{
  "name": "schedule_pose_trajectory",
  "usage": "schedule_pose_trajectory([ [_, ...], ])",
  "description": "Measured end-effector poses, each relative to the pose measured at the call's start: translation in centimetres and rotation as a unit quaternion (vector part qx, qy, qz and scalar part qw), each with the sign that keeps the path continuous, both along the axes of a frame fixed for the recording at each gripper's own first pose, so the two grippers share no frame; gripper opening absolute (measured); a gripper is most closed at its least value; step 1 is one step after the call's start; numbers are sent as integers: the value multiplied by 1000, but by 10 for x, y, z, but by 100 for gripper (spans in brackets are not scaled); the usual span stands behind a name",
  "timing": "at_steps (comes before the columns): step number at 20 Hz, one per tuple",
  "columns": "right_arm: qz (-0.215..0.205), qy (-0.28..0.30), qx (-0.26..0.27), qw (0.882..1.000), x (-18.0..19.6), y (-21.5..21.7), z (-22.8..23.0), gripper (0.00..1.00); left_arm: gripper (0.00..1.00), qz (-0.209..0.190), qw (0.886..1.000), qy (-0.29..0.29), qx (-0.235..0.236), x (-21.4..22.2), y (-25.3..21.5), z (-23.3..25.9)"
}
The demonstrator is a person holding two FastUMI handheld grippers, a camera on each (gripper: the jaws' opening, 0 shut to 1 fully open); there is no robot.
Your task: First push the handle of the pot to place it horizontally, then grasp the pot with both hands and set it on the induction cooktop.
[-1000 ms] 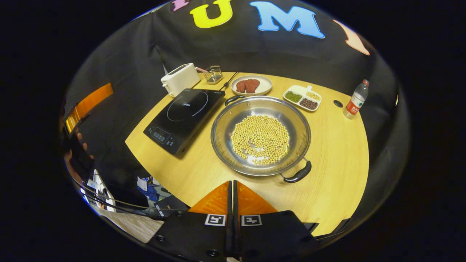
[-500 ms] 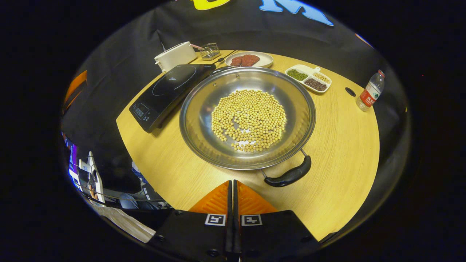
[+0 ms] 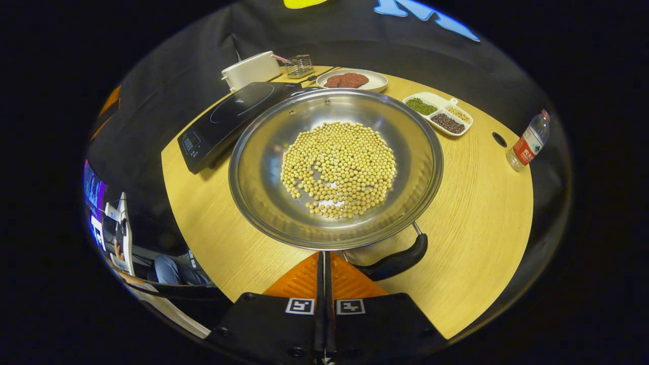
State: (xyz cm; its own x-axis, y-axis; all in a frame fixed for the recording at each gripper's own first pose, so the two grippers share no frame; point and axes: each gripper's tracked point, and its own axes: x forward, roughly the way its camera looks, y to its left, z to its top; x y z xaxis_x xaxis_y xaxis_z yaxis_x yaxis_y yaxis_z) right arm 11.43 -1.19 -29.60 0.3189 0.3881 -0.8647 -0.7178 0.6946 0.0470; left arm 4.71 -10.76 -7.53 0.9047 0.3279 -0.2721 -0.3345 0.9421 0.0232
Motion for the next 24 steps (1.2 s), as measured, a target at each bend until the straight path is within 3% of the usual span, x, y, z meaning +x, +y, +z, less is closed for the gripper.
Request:
schedule_pose_trajectory([
  [4,-2,-15,-16,1000,15,-11,2,2,85,-18,1000,0,-6,12,-12,-9],
  [6,-14,-15,-18,1000,22,-16,0,2,89,-20,1000,2,-8,15,-10,-16],
  [8,-25,-17,-19,999,30,-22,1,2,93,-12,1000,3,-11,14,-5,-19],
  [9,-28,-19,-20,999,34,-25,2,2,85,-7,1000,2,-11,13,-4,-19],
  [11,-35,-22,-20,999,42,-31,2,2,89,5,1000,3,-13,10,0,-21],
  [16,-55,-25,-15,998,52,-39,0,2,85,23,1000,-3,-16,5,6,-23],
  [17,-59,-26,-15,998,55,-40,0,2,89,23,1000,-1,-12,4,7,-23],
  [20,-72,-31,-12,997,62,-44,2,2,85,17,1000,1,-8,5,6,-24],
  [24,-85,-44,-8,995,74,-47,2,2,89,9,1000,-6,-7,12,4,-19],
])
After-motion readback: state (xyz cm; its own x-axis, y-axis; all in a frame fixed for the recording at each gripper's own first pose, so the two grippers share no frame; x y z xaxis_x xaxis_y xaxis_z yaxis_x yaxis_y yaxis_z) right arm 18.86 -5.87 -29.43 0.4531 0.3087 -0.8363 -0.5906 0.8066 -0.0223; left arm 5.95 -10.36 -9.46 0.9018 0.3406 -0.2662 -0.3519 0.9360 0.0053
